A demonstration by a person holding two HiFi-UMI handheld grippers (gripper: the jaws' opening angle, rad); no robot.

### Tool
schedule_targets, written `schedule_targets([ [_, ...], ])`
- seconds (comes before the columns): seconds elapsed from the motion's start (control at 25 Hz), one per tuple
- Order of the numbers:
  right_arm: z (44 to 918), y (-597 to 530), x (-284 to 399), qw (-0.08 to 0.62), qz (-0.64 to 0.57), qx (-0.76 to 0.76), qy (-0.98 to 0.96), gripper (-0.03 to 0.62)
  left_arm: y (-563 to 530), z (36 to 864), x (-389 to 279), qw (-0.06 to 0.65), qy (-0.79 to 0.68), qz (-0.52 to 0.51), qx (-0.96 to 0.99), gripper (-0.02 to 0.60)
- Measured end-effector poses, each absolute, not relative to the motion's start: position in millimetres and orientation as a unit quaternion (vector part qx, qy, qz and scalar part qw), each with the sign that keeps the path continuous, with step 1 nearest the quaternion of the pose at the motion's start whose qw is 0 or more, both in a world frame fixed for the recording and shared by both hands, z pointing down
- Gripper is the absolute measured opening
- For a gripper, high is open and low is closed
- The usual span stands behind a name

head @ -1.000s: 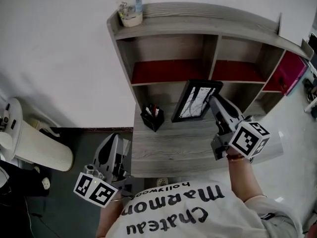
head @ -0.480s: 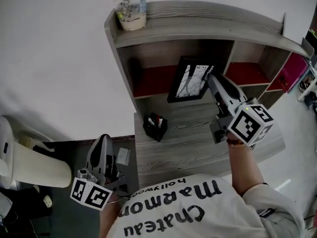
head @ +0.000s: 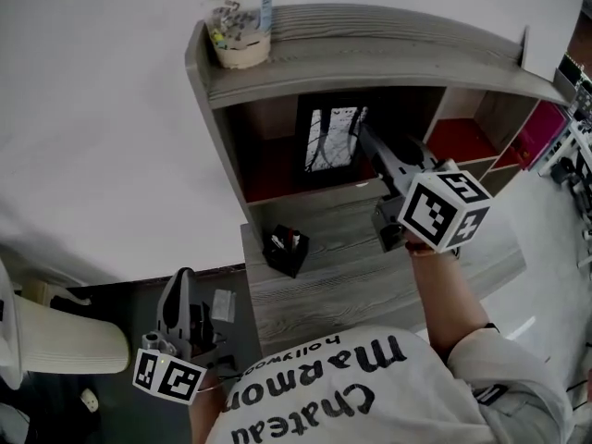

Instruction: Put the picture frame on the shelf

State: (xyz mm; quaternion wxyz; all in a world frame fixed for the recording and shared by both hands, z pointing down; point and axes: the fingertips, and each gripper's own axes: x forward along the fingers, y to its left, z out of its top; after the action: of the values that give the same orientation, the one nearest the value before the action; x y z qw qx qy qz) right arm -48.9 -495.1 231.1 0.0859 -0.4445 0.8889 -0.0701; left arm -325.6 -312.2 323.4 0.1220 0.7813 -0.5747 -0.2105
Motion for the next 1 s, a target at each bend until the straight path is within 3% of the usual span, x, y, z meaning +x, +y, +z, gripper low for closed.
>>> schedule_targets([
  [1.0,248,-551,-84,0.02,-0.063,-0.467,0.882,0.074,-336,347,-353,0.149,-0.567,-0.213,0.782,0.017],
])
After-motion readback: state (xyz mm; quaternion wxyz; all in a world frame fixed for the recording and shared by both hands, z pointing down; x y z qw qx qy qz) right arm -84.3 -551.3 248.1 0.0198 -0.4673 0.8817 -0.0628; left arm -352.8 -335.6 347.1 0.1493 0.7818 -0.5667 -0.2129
